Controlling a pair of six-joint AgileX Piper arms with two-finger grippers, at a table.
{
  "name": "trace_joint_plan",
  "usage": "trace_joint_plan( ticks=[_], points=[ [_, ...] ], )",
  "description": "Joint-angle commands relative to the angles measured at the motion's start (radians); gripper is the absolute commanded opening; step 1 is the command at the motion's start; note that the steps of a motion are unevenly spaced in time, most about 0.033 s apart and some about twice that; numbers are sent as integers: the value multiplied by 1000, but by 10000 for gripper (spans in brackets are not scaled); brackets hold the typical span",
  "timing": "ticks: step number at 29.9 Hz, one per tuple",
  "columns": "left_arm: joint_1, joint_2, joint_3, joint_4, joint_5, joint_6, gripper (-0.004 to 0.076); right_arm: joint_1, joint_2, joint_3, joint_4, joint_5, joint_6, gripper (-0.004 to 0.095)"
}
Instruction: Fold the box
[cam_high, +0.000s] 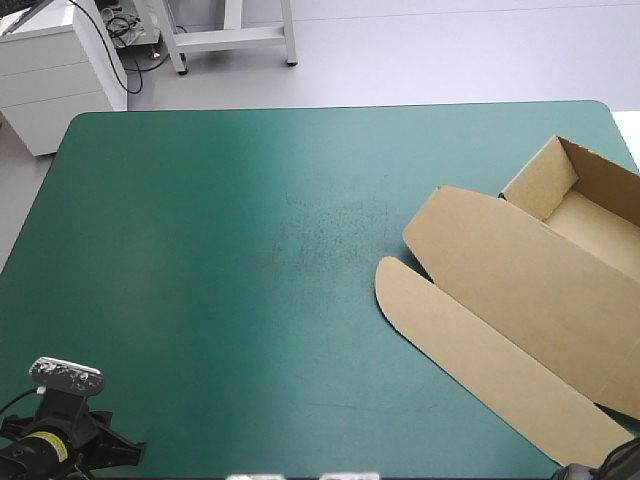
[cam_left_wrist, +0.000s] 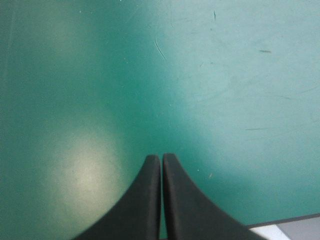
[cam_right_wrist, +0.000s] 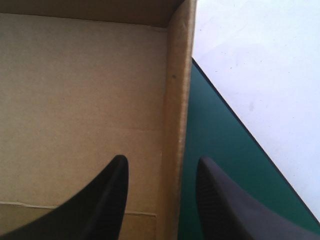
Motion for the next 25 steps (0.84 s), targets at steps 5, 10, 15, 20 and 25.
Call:
trace_joint_plan(
  ticks=[5, 10, 15, 20, 25],
  points=[
    [-2, 9, -27, 2, -31, -2, -8, -7, -166, -23, 26, 15, 13, 426],
    [-2, 9, -27, 2, -31, -2, -8, -5, -287, -23, 189, 15, 4, 410],
    [-2, 9, -27, 9, -31, 0, -8, 19, -434, 17, 291, 15, -76, 102],
    [-2, 9, -27, 9, -31, 0, -8, 124, -615, 135, 248, 15, -105, -5],
    [-2, 9, -27, 9, -31, 2, -8, 285, -816, 291, 193, 15, -112, -5]
  ],
)
